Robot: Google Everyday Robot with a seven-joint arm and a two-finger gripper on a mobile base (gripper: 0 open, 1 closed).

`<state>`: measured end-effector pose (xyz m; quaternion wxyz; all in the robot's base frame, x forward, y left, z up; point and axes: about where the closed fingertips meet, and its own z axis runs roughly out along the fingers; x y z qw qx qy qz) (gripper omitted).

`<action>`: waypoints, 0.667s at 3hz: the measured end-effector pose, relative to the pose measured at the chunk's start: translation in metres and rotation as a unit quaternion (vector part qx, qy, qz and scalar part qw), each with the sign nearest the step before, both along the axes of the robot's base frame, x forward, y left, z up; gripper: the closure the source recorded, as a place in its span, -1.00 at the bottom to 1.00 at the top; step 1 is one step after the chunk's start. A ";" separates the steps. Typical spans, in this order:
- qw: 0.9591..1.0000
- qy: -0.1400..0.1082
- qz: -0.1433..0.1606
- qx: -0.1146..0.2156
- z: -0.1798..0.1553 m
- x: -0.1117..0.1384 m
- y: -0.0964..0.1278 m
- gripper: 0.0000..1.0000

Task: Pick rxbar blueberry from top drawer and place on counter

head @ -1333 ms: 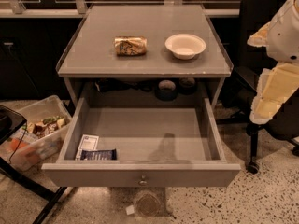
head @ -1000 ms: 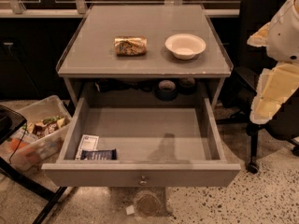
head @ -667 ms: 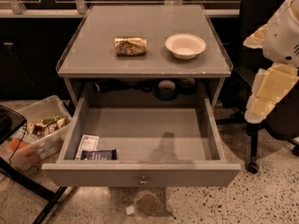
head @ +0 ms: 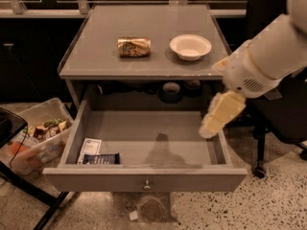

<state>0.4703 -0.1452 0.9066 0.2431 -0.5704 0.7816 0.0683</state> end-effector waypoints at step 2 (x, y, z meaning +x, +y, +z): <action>0.995 -0.028 0.019 0.097 -0.030 0.004 0.081 -1.00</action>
Offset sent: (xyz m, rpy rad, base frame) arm -0.0048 0.0535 -0.0314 0.1337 -0.0048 0.0414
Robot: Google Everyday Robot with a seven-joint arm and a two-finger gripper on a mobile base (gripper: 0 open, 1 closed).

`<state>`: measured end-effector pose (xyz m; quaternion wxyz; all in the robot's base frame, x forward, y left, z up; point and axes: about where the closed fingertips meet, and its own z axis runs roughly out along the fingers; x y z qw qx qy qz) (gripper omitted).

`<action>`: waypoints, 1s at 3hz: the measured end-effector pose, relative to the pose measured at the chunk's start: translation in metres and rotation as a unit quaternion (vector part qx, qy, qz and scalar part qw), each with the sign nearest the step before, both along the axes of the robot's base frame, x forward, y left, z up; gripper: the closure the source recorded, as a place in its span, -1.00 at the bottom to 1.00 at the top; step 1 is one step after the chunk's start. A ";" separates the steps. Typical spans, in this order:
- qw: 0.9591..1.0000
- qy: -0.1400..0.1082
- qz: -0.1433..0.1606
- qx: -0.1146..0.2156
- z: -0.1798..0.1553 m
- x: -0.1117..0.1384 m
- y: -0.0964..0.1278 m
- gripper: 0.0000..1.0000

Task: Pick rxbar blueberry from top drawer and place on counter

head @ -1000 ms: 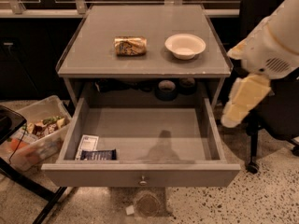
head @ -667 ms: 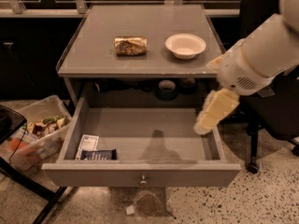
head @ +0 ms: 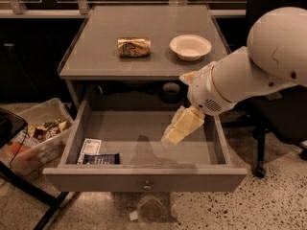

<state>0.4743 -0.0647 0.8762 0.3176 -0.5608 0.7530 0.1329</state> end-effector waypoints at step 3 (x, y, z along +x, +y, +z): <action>0.999 0.004 -0.007 0.042 -0.050 0.049 0.013 -1.00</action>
Offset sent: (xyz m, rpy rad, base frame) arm 0.0484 -0.0051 -0.0435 0.1022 -0.0030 -0.0489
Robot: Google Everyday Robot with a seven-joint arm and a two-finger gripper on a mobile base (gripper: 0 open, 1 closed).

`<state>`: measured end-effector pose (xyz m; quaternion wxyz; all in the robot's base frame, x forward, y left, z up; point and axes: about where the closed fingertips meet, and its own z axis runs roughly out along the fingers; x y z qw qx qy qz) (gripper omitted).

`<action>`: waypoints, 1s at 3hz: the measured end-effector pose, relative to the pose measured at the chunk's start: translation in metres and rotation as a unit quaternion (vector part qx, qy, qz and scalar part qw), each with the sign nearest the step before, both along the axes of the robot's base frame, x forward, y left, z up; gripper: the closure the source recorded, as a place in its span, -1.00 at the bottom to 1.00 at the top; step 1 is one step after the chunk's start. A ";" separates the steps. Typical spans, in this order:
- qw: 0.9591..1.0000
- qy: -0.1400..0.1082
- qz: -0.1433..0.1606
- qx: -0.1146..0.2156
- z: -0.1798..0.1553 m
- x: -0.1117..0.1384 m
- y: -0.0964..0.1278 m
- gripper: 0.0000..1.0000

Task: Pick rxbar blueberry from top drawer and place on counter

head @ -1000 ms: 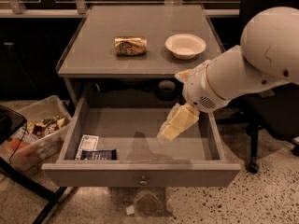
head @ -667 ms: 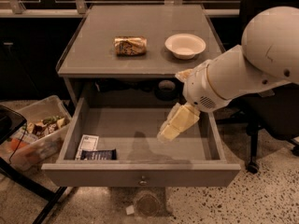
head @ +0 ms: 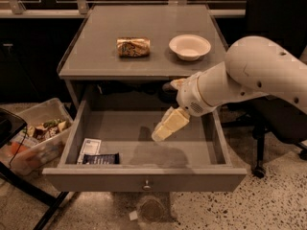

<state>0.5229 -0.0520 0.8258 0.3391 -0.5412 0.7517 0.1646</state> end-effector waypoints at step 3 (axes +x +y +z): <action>0.992 0.019 0.112 0.046 -0.109 0.041 0.118 -1.00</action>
Offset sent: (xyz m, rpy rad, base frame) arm 0.0520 0.1182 -0.1291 0.1695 0.0643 0.2469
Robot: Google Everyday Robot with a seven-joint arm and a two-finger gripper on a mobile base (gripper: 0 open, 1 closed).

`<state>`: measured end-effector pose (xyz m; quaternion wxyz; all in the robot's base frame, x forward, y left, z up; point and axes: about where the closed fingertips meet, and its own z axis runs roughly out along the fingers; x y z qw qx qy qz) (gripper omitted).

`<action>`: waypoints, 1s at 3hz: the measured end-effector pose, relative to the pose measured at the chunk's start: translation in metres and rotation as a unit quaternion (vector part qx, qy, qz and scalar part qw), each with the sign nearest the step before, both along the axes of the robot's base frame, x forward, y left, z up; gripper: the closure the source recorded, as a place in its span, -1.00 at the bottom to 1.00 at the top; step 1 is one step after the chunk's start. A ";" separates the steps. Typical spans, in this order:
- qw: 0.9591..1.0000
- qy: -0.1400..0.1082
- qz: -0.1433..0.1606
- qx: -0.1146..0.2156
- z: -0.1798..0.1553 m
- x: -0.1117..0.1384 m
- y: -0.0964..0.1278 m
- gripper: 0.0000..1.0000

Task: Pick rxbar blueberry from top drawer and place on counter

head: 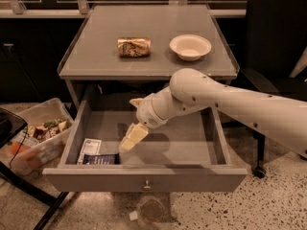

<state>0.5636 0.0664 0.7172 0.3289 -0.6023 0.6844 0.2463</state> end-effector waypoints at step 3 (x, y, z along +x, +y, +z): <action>1.000 -0.020 -0.001 -0.017 -0.019 0.016 0.022 -1.00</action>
Offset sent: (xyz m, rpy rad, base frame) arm 0.0192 0.0129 -0.0146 -0.0200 -0.0463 -0.0027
